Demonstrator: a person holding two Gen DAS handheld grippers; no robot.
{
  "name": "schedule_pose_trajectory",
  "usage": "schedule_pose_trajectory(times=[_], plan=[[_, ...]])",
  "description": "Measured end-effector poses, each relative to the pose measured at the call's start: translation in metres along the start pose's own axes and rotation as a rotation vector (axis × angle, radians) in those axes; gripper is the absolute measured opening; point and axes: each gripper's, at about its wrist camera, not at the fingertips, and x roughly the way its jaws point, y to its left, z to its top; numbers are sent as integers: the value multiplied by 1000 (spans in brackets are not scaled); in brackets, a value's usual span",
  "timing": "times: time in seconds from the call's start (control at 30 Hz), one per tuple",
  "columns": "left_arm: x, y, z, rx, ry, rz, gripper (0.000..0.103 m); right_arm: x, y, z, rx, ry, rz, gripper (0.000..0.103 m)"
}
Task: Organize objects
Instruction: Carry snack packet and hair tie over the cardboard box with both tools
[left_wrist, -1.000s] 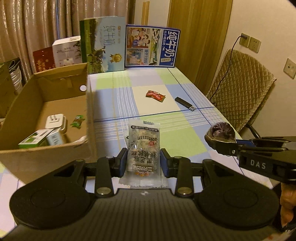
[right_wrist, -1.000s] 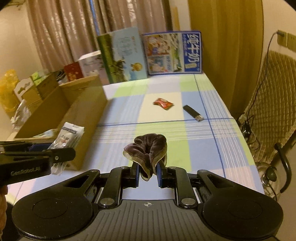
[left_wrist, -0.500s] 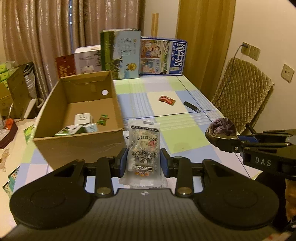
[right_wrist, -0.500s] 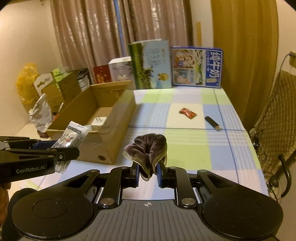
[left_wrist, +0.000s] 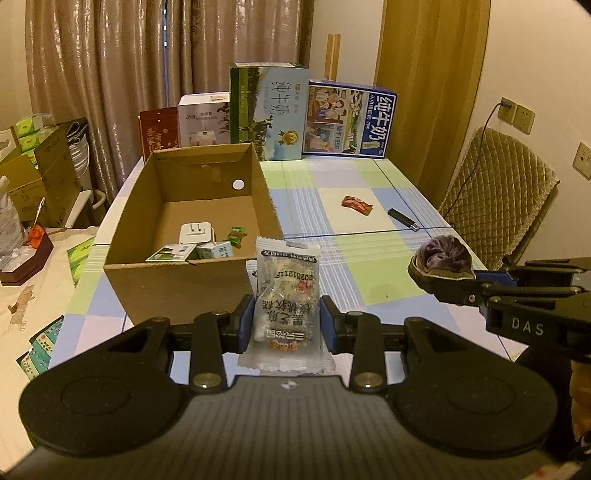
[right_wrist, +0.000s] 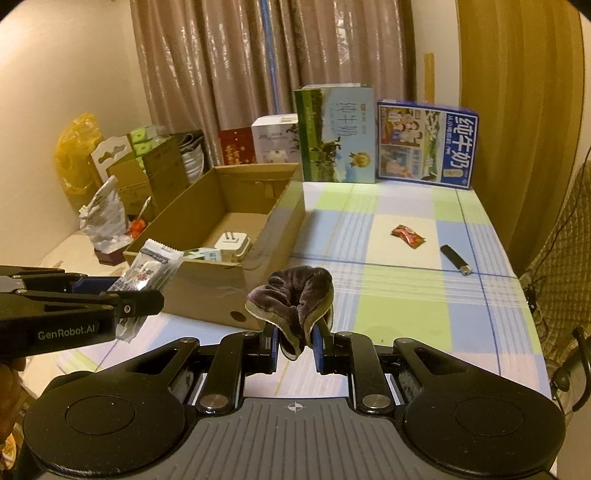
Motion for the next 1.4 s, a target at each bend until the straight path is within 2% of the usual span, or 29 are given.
schedule_pose_trajectory(times=[0.87,1.07,1.4], plan=[[-9,38,-4,-47,4,52,32,22,37,8,-66,13,69,15],[-7,57,6,-50,-3,82,32,34,46,23,-92,2,85,15],[16,92,44,-35,-15,108,32,68,56,62,-106,-11,109,15]])
